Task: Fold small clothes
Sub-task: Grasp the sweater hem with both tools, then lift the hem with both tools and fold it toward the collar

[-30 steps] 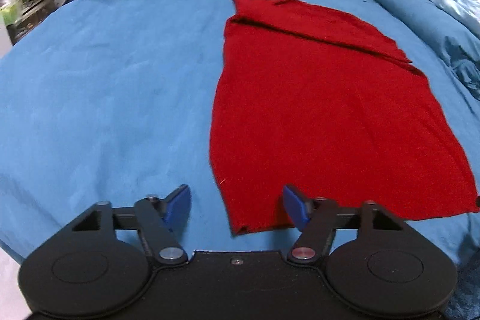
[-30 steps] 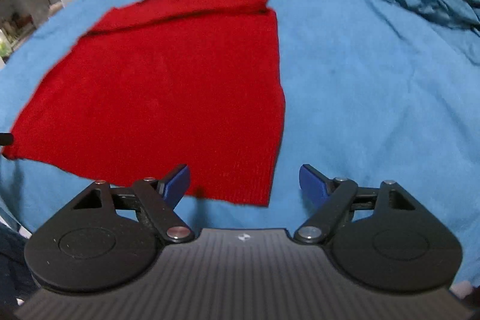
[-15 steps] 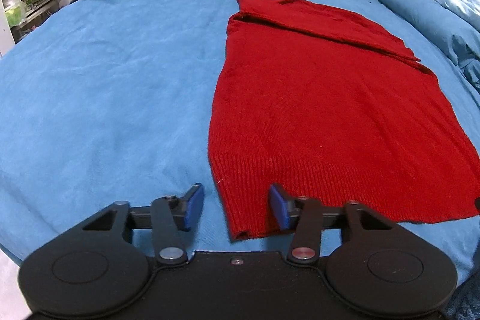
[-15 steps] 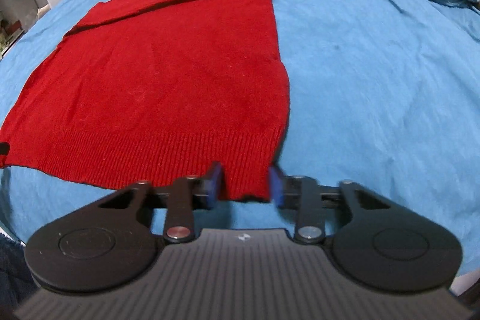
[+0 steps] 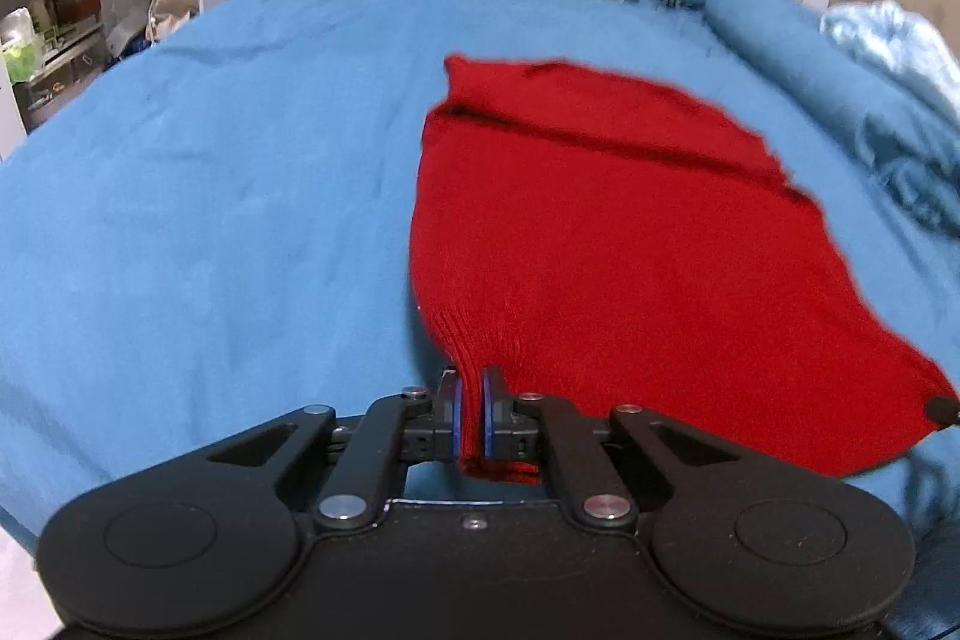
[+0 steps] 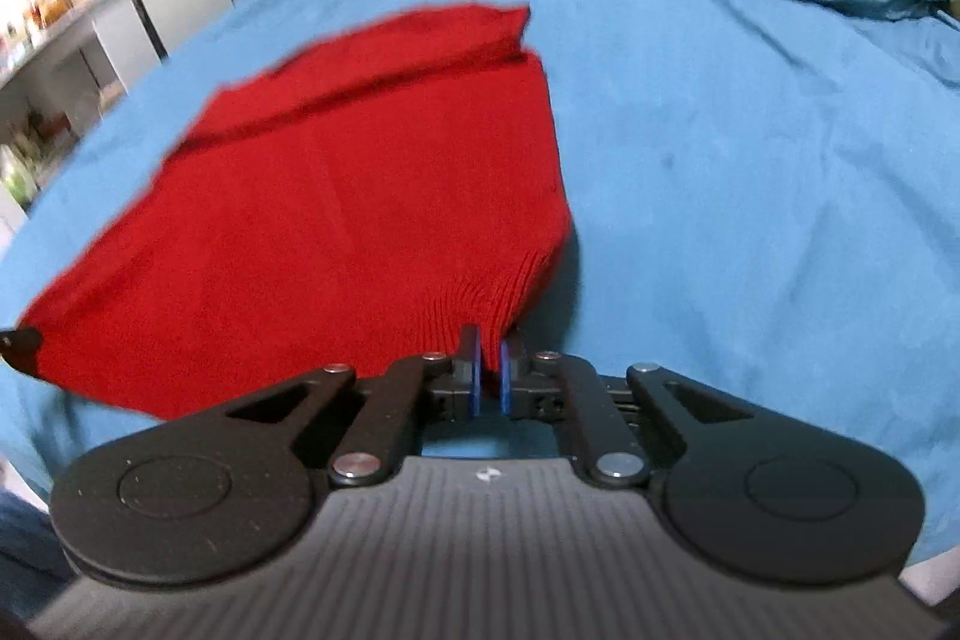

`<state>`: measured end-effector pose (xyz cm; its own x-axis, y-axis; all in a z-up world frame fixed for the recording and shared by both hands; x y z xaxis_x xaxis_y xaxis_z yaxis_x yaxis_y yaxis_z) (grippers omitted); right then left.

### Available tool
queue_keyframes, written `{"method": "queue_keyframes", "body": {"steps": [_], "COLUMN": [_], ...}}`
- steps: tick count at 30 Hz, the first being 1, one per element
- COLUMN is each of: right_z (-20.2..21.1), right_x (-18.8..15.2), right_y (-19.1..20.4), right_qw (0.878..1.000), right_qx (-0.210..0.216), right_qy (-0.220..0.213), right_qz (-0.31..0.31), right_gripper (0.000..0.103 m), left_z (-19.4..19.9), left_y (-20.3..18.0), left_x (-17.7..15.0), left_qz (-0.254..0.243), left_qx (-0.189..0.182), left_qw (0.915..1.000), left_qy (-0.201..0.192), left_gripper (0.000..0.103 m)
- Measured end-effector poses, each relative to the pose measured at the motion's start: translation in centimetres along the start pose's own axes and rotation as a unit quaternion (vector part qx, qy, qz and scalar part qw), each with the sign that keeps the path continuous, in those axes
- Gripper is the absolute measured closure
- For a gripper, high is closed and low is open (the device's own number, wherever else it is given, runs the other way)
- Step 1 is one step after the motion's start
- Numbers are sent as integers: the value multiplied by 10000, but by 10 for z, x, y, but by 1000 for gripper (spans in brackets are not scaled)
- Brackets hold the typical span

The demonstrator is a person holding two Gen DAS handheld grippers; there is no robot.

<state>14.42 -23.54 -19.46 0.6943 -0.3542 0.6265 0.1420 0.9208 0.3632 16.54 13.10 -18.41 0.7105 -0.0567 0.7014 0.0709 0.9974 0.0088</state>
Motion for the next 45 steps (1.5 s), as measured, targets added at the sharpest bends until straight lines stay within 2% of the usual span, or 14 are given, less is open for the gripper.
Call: {"method": "queue_keyframes", "body": {"steps": [6, 12, 15, 18, 22, 27, 30, 36, 38, 39, 40, 41, 42, 45], "right_z": [30, 18, -9, -58, -144, -271, -324, -372, -376, -373, -369, -361, -353, -326], "right_x": [70, 181, 246, 306, 354, 357, 352, 356, 355, 354, 355, 355, 355, 339], "right_y": [20, 52, 60, 65, 68, 60, 49, 36, 39, 41, 43, 45, 47, 57], "right_qw": [9972, 9902, 9880, 9877, 9901, 9965, 9978, 9970, 9976, 9977, 9971, 9960, 9947, 9935], "right_qx": [547, 994, 981, 943, 778, 264, 38, 78, 49, 22, 11, 41, 94, 505], "right_qy": [-442, -954, -1174, -1194, -1082, -763, -662, -694, -668, -672, -759, -883, -1001, -964], "right_qz": [-245, -250, -224, -366, -437, -227, -89, -345, -187, -85, 49, 143, 192, 337], "right_gripper": [83, 83, 83, 83, 83, 83, 83, 82, 73, 64, 37, 24, 23, 22], "left_z": [28, 7, -20, -63, -145, -259, -303, -346, -347, -342, -335, -326, -318, -283], "left_y": [9, 29, 35, 41, 45, 53, 59, 63, 60, 60, 60, 60, 59, 47], "left_x": [67, 172, 230, 279, 320, 324, 321, 326, 330, 333, 335, 336, 337, 324], "left_qz": [271, 526, 551, 648, 768, 1147, 1171, 1119, 1008, 931, 843, 734, 642, 153], "left_qx": [-58, -27, 30, 109, 391, 625, 765, 847, 841, 832, 831, 841, 864, 673], "left_qw": [9971, 9913, 9892, 9892, 9904, 9893, 9889, 9886, 9892, 9892, 9891, 9893, 9891, 9905], "left_qy": [-708, -1203, -1357, -1311, -1080, -654, -510, -545, -658, -767, -876, -936, -1000, -1192], "left_gripper": [97, 98, 98, 98, 98, 98, 98, 98, 96, 85, 60, 48, 40, 38]}}
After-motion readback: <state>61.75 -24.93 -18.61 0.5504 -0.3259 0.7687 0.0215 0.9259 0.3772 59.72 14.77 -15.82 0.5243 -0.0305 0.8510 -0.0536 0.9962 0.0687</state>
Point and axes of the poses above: each gripper's, at about its wrist camera, not at the fingertips, and z roughly against the way its jaws point, y to its left, x to its top, the point moved 9 cm from there along -z, roughly the way its jaws point, and after that the axes turned 12 degrees about -z, right-handed, at the moved point
